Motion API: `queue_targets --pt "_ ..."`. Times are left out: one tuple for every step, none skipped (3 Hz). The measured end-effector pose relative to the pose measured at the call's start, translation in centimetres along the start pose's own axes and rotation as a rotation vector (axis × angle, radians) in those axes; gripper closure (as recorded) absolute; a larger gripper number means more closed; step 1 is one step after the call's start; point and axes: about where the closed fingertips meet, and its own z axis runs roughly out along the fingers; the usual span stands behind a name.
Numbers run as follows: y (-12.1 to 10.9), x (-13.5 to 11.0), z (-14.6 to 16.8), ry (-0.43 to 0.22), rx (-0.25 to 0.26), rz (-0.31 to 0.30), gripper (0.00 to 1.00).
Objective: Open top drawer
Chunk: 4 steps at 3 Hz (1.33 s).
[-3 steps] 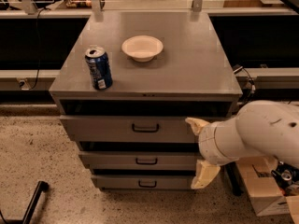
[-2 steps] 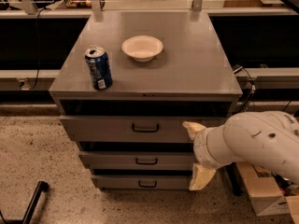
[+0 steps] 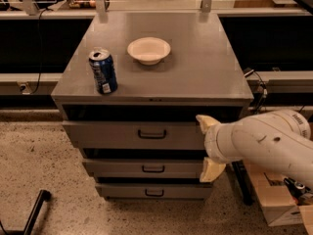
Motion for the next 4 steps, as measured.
queue_targets --pt "-1.8 1.0 1.9 0.024 -0.001 -0.002 0.00" --pt "-1.9 1.1 5.0 0.025 -0.034 -0.001 0.00" --pt "-2.3 1.0 6.8 0.033 -0.044 -0.003 0.00" --pt "-2.1 1.3 7.7 0.038 -0.062 0.014 0.18"
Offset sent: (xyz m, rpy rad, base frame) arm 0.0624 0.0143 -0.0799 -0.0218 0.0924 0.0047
